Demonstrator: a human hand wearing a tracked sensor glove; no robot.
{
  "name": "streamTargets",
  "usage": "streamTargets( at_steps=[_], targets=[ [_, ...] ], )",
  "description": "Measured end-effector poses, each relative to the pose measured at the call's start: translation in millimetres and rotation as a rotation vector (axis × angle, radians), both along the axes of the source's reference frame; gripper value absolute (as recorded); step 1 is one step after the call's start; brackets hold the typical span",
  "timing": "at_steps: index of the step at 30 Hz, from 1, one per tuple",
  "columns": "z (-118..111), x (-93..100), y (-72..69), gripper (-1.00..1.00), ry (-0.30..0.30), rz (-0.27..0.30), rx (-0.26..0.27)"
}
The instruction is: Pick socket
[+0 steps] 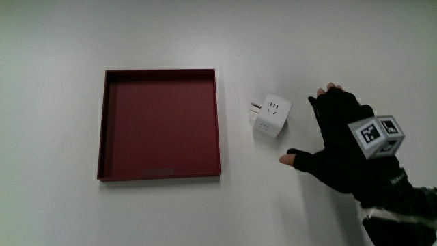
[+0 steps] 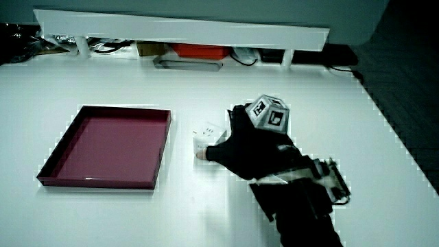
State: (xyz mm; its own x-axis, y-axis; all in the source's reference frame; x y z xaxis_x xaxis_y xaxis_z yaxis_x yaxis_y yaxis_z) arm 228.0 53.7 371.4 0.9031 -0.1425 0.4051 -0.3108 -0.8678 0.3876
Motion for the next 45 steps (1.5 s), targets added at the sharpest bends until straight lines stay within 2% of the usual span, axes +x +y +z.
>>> streamTargets(
  at_steps=[4, 5, 7, 10, 17, 24, 25, 31, 41, 43, 45],
  targets=[
    [15, 2.2, -17.0, 0.0, 0.002, 0.021, -0.024],
    [13, -1.3, -21.7, 0.0, -0.008, 0.026, -0.032],
    [33, 5.2, -29.6, 0.0, 0.022, 0.035, -0.056],
    [36, -3.3, -44.7, 0.0, 0.007, 0.059, -0.103],
    [65, -13.6, -73.0, 0.0, 0.013, 0.081, -0.197],
    [85, -26.4, -92.0, 0.0, -0.018, 0.071, -0.255],
    [91, -26.2, -94.3, 0.0, -0.012, 0.086, -0.263],
    [103, -32.3, -103.9, 0.0, 0.002, 0.091, -0.301],
    [117, -36.5, -107.6, 0.0, -0.032, 0.095, -0.377],
    [117, -36.3, -107.5, 0.0, -0.042, 0.098, -0.371],
    [117, -36.2, -107.4, 0.1, -0.047, 0.1, -0.348]
  ],
)
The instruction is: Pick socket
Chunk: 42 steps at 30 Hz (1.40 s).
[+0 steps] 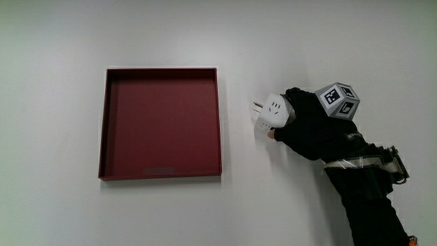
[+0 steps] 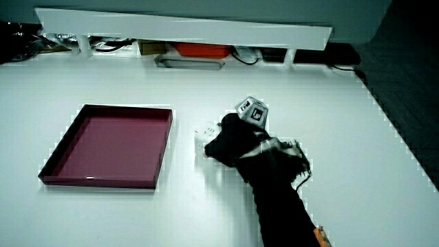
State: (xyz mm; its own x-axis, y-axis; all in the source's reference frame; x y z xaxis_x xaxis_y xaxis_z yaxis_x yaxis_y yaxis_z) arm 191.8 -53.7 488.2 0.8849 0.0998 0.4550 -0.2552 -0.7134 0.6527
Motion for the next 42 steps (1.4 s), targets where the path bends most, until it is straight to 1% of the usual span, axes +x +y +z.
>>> streamTargets(
  at_steps=[2, 3, 5, 6, 7, 8, 9, 10, 12, 15, 16, 19, 20, 21, 25, 26, 27, 28, 30, 31, 32, 33, 34, 36, 37, 38, 40, 41, 42],
  targets=[
    [-1, 0.1, 0.0, 0.19, -0.004, 0.017, 0.02],
    [0, 0.5, -0.2, 0.24, -0.015, 0.016, 0.021],
    [-1, 0.0, 0.1, 0.33, -0.028, 0.022, 0.044],
    [1, 1.4, 0.0, 0.38, -0.019, 0.029, 0.052],
    [0, 1.9, 0.1, 0.43, -0.03, 0.036, 0.05],
    [2, 3.5, -0.1, 0.48, -0.02, 0.042, 0.055],
    [4, 4.7, -0.6, 0.52, -0.027, 0.051, 0.058],
    [0, 2.7, -0.8, 0.57, -0.029, 0.042, 0.068],
    [3, 4.5, -0.6, 0.67, -0.027, 0.053, 0.077],
    [-3, 3.3, 0.6, 0.81, -0.054, 0.064, 0.103],
    [0, 4.1, 0.9, 0.86, -0.049, 0.057, 0.118],
    [-2, 3.1, 1.8, 1.0, -0.046, 0.06, 0.148],
    [-5, 1.4, 2.3, 1.0, -0.045, 0.051, 0.159],
    [-5, 1.1, 2.5, 1.0, -0.061, 0.047, 0.155],
    [-12, -0.4, 2.2, 1.0, -0.068, 0.047, 0.199],
    [-21, -4.6, 2.1, 1.0, -0.089, 0.039, 0.207],
    [-22, -6.2, 1.3, 1.0, -0.087, 0.024, 0.22],
    [-31, -10.3, 0.8, 1.0, -0.1, 0.022, 0.234],
    [-40, -16.1, -0.1, 1.0, -0.124, 0.004, 0.246],
    [-47, -20.1, -0.7, 1.0, -0.116, -0.003, 0.265],
    [-51, -24.0, -1.6, 1.0, -0.131, -0.024, 0.27],
    [-55, -27.9, -2.7, 1.0, -0.139, -0.035, 0.269],
    [-63, -32.6, -3.6, 1.0, -0.14, -0.038, 0.283],
    [-71, -40.2, -5.3, 1.0, -0.179, -0.058, 0.29],
    [-79, -45.8, -5.3, 1.0, -0.169, -0.066, 0.301],
    [-77, -48.1, -5.9, 1.0, -0.173, -0.081, 0.308],
    [-76, -56.4, -6.1, 1.0, -0.287, -0.07, 0.186],
    [-76, -61.4, -6.7, 1.0, -0.309, -0.076, 0.181],
    [-79, -67.5, -7.5, 1.0, -0.316, -0.094, 0.183]
  ],
)
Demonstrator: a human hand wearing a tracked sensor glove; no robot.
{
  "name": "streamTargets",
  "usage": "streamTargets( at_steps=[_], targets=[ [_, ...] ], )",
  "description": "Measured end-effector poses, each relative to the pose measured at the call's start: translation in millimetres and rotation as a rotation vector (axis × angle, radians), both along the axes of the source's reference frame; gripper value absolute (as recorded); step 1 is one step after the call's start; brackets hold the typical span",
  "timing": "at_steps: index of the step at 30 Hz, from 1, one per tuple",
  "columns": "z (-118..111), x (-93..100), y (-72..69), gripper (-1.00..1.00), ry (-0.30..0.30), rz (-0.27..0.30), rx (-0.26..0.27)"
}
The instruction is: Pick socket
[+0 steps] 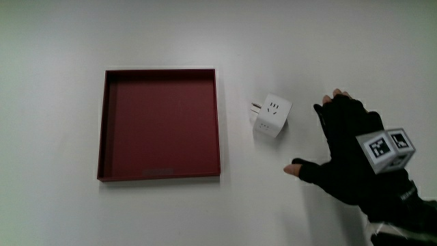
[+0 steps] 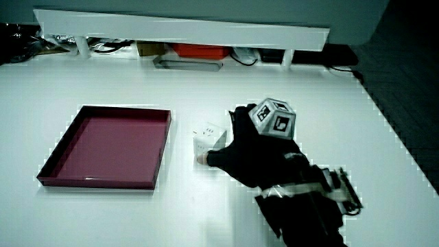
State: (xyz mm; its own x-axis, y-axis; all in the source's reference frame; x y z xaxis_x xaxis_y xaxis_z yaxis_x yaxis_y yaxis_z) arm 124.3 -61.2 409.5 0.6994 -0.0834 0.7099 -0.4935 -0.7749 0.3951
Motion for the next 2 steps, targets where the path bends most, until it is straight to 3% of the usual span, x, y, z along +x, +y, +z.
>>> streamTargets(
  at_steps=[2],
  targets=[
    [-5.4, -11.1, -0.8, 1.0, -0.013, -0.028, 0.026]
  ],
)
